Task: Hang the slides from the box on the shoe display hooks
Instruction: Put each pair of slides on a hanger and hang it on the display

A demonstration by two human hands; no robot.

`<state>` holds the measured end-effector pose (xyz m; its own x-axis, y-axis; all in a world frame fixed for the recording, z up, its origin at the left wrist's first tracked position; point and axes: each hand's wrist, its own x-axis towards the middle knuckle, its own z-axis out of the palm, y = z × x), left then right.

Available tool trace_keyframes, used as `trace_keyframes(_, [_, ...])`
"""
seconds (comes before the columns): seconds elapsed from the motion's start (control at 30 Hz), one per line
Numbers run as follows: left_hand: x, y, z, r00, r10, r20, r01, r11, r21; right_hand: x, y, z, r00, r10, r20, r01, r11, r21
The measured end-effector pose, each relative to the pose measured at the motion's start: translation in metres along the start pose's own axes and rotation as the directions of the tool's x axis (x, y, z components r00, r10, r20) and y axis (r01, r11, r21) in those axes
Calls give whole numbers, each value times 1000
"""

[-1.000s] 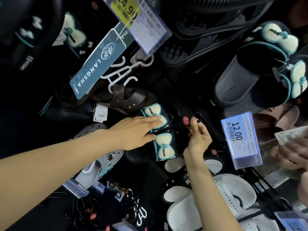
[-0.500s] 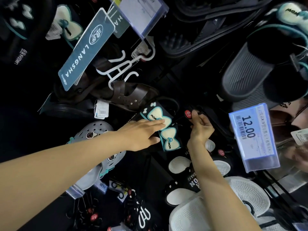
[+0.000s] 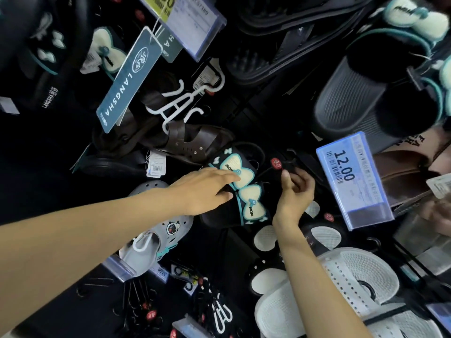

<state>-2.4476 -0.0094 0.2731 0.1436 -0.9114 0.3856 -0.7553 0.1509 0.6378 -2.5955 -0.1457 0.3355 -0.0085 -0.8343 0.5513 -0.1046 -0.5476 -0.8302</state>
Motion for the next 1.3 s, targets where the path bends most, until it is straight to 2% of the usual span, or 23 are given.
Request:
trace_keyframes(0.17, [-22,1,-14,1000,-14,19,12,996,91,-30,-12,-10,976,-167,141,180,979,-91])
trace_keyframes(0.23, [-33,-1,-22,1000,-11,29,7,988,153,-43,-12,-10,936,-245,253,278,954,-108])
trace_keyframes(0.3, [-46,-5,-32,999,-12,48,0,969,247,-55,-9,-6,886,-263,382,344,925,-160])
trace_keyframes(0.37, [-64,-11,-44,996,-39,80,12,948,317,-69,-8,3,813,-255,524,396,901,-176])
trace_keyframes(0.47, [-96,-22,-64,987,-104,122,45,909,414,-95,-12,23,639,-237,732,527,828,-192])
trace_keyframes(0.57, [-130,-33,-83,970,-187,154,86,859,505,-118,-17,49,511,-173,842,614,759,-217])
trace_keyframes(0.77, [-205,-60,-132,921,-371,119,238,778,581,-187,-38,108,332,-153,931,701,701,-135])
trace_keyframes(0.93, [-274,-89,-175,866,-497,54,335,657,675,-253,-63,158,166,-171,971,692,722,9])
trace_keyframes(1.1, [-355,-108,-221,846,-532,45,352,618,703,-309,-85,202,8,-152,988,667,738,108])
trace_keyframes(1.23, [-401,-100,-246,904,-427,-23,294,582,759,-342,-102,235,-108,-116,987,674,721,159])
trace_keyframes(1.3, [-420,-102,-252,844,-536,2,323,511,797,-360,-113,252,-172,-103,980,687,701,195])
